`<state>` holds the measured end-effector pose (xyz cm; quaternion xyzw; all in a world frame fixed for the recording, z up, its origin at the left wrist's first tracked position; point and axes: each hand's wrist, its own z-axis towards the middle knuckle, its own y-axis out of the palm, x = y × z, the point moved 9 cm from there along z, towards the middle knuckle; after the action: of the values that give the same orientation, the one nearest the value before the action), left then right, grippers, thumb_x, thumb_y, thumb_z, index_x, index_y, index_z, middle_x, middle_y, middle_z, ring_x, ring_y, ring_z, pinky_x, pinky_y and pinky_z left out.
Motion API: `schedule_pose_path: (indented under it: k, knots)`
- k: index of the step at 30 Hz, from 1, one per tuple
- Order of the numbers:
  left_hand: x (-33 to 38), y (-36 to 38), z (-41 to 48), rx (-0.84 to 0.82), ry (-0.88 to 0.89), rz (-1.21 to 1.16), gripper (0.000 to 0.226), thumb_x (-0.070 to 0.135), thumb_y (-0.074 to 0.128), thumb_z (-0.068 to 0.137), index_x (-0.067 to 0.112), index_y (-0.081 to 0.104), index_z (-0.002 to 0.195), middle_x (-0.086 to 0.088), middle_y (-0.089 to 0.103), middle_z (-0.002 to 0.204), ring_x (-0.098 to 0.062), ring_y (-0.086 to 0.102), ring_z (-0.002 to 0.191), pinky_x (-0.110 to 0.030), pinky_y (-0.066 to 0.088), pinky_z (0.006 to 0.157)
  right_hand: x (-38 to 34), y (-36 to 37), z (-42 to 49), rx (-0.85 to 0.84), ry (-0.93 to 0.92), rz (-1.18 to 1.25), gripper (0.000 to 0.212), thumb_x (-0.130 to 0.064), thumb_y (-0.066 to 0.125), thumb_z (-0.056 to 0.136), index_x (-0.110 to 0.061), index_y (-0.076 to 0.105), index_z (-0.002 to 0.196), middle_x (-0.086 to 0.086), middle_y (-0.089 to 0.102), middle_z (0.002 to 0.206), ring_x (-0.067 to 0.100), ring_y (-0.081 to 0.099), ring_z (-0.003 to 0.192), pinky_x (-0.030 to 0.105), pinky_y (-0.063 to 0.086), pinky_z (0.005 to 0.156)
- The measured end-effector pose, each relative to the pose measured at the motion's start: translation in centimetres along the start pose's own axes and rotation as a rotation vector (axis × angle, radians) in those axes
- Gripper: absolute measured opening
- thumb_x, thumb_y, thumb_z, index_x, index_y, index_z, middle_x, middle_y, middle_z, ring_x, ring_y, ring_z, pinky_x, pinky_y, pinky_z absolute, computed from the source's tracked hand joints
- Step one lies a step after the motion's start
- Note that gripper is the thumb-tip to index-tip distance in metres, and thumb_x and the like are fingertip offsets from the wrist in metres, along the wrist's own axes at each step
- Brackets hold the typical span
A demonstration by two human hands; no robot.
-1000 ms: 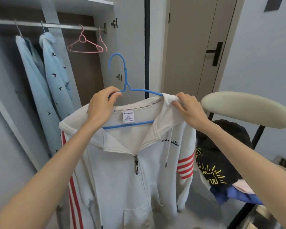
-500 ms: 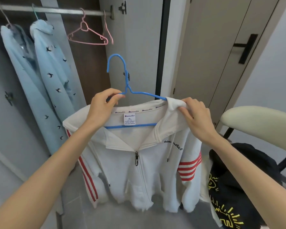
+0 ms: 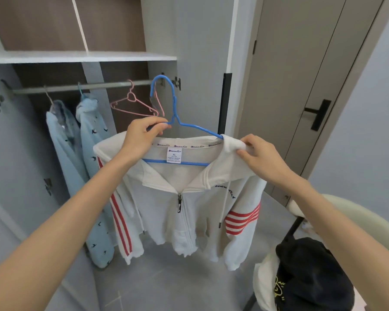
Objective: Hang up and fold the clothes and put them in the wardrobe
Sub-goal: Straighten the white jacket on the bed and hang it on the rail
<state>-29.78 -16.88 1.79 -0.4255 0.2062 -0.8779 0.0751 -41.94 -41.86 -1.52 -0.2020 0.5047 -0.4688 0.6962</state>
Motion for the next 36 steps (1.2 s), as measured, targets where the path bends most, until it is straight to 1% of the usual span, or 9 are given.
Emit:
schedule_pose_path:
  k: [6, 10, 15, 18, 21, 25, 28, 31, 36]
  knots:
    - [0.2, -0.2, 0.9, -0.046, -0.017, -0.008, 0.019, 0.011, 0.061, 0.091, 0.006, 0.072, 0.106, 0.006, 0.064, 0.079, 0.007, 0.054, 0.062, -0.005, 0.04, 0.066, -4.6, 1.8, 2.0, -0.135, -0.102, 0.01, 0.029, -0.025, 0.05, 0.098, -0.021, 0.051, 0.127, -0.006, 0.049, 0.117, 0.012, 0.048, 0.103, 0.026, 0.036, 0.087]
    - [-1.9, 0.9, 0.9, -0.062, -0.049, -0.024, 0.016, 0.013, 0.064, 0.089, 0.011, 0.074, 0.101, 0.016, 0.063, 0.073, 0.011, 0.055, 0.061, -0.003, 0.041, 0.066, -6.2, 4.2, 3.1, -0.146, -0.13, -0.004, 0.012, -0.024, 0.048, 0.099, -0.014, 0.056, 0.098, -0.001, 0.054, 0.094, 0.016, 0.05, 0.085, 0.025, 0.035, 0.069]
    - [-4.4, 3.6, 1.7, -0.11, -0.071, -0.012, 0.014, 0.014, 0.065, 0.089, 0.013, 0.075, 0.098, 0.007, 0.068, 0.073, 0.011, 0.057, 0.064, -0.004, 0.042, 0.068, -5.3, 7.7, 5.0, -0.316, 0.025, 0.254, 0.021, -0.022, 0.049, 0.098, -0.017, 0.049, 0.078, -0.005, 0.053, 0.068, 0.01, 0.047, 0.063, 0.024, 0.037, 0.061]
    - [-6.6, 5.2, 3.1, -0.121, -0.097, 0.007, 0.015, 0.016, 0.064, 0.089, 0.014, 0.075, 0.099, 0.006, 0.07, 0.08, 0.014, 0.059, 0.07, -0.002, 0.042, 0.071, -3.6, 9.6, 6.7, -0.455, 0.175, 0.49, 0.029, -0.016, 0.052, 0.096, -0.018, 0.047, 0.068, -0.005, 0.037, 0.058, 0.011, 0.034, 0.053, 0.021, 0.029, 0.054]
    - [-8.5, 6.6, 5.2, -0.141, -0.107, 0.032, 0.017, 0.016, 0.064, 0.089, 0.012, 0.075, 0.102, 0.006, 0.071, 0.092, 0.01, 0.061, 0.079, -0.004, 0.044, 0.075, -1.9, 10.9, 9.1, -0.477, 0.223, 0.6, 0.028, -0.011, 0.046, 0.099, -0.015, 0.058, 0.075, -0.007, 0.03, 0.054, 0.008, 0.025, 0.048, 0.017, 0.021, 0.045]
    - [-10.5, 7.4, 8.4, -0.159, -0.085, 0.149, 0.014, 0.02, 0.068, 0.087, 0.017, 0.075, 0.098, 0.007, 0.069, 0.095, -0.005, 0.058, 0.091, -0.014, 0.043, 0.079, -0.6, 13.0, 12.5, -0.512, 0.242, 0.693, 0.029, -0.01, 0.04, 0.101, -0.012, 0.058, 0.078, -0.012, 0.033, 0.047, 0.004, 0.026, 0.04, 0.011, 0.024, 0.039]
    - [-13.0, 5.6, 10.6, -0.073, -0.148, 0.226, 0.018, 0.023, 0.074, 0.082, 0.021, 0.074, 0.1, 0.009, 0.067, 0.1, -0.005, 0.055, 0.096, -0.019, 0.044, 0.083, -0.4, 15.4, 15.0, -0.569, 0.264, 0.789, 0.027, -0.01, 0.04, 0.101, -0.011, 0.056, 0.079, -0.01, 0.033, 0.049, 0.007, 0.027, 0.046, 0.012, 0.025, 0.042]
    - [-16.2, 2.4, 11.4, 0.053, -0.259, 0.27, 0.031, 0.02, 0.075, 0.082, 0.02, 0.069, 0.112, 0.009, 0.063, 0.11, -0.01, 0.053, 0.103, -0.018, 0.037, 0.085, -0.7, 18.2, 17.5, -0.637, 0.277, 0.864, 0.023, -0.008, 0.042, 0.099, -0.008, 0.057, 0.081, -0.007, 0.039, 0.052, 0.008, 0.028, 0.046, 0.014, 0.027, 0.044]
    - [-20.5, -2.7, 11.5, 0.154, -0.367, 0.361, 0.033, 0.011, 0.065, 0.089, 0.017, 0.063, 0.121, -0.003, 0.06, 0.125, -0.021, 0.057, 0.111, -0.016, 0.037, 0.088, -2.9, 23.3, 21.6, -0.758, 0.274, 0.878, 0.021, -0.005, 0.044, 0.096, -0.006, 0.059, 0.081, 0.002, 0.05, 0.062, 0.009, 0.037, 0.044, 0.017, 0.033, 0.049]
